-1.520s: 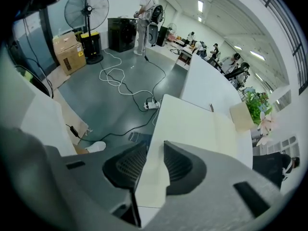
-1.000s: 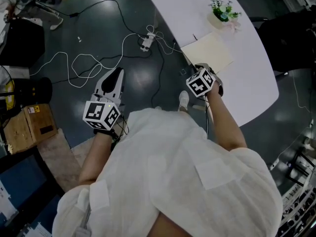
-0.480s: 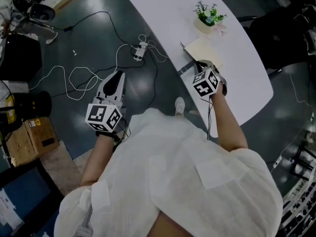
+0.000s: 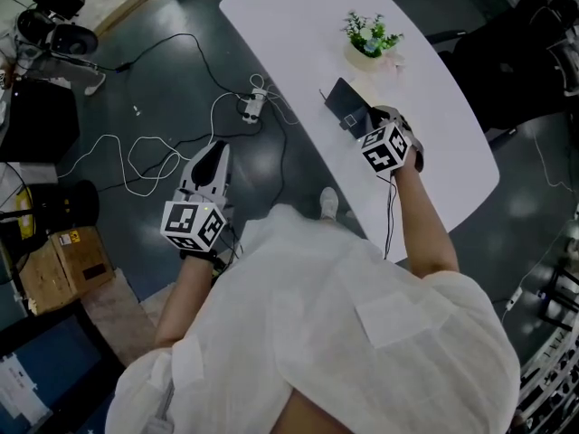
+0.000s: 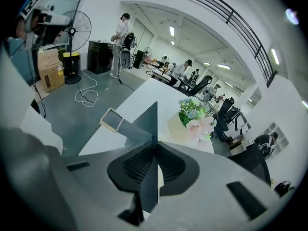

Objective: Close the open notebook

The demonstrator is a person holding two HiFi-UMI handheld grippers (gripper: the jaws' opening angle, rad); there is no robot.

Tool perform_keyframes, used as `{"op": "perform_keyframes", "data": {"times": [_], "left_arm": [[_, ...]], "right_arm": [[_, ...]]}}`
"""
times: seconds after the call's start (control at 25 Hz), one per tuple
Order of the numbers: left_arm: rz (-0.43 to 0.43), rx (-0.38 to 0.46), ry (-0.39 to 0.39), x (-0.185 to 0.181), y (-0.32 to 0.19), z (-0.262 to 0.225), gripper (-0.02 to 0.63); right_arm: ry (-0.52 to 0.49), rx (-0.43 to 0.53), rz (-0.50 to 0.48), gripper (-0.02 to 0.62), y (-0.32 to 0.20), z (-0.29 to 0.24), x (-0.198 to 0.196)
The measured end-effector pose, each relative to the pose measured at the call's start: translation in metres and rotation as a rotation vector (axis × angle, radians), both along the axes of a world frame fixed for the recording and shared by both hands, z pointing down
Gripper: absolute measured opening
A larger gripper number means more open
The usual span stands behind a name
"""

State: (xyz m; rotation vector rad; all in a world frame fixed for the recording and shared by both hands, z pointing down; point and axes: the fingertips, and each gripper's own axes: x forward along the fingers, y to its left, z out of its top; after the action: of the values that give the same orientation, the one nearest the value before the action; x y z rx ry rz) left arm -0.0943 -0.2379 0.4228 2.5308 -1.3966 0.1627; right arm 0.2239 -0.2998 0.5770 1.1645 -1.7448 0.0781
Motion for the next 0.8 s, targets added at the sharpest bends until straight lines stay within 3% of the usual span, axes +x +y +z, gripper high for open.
{"op": "perform_keyframes", "data": {"times": [0.52, 0.8], "left_arm": [[0.005, -0.034, -0.027, 0.024, -0.015, 0.01, 0.034], [0.019, -0.025, -0.02, 0.024, -0.019, 0.008, 0.034]], "right_arm": [[0.052, -0.016, 0.051, 0.032, -0.034, 0.031, 0.056], [-0.023, 0.017, 0.151, 0.055, -0.028, 0.02, 0.068]]}}
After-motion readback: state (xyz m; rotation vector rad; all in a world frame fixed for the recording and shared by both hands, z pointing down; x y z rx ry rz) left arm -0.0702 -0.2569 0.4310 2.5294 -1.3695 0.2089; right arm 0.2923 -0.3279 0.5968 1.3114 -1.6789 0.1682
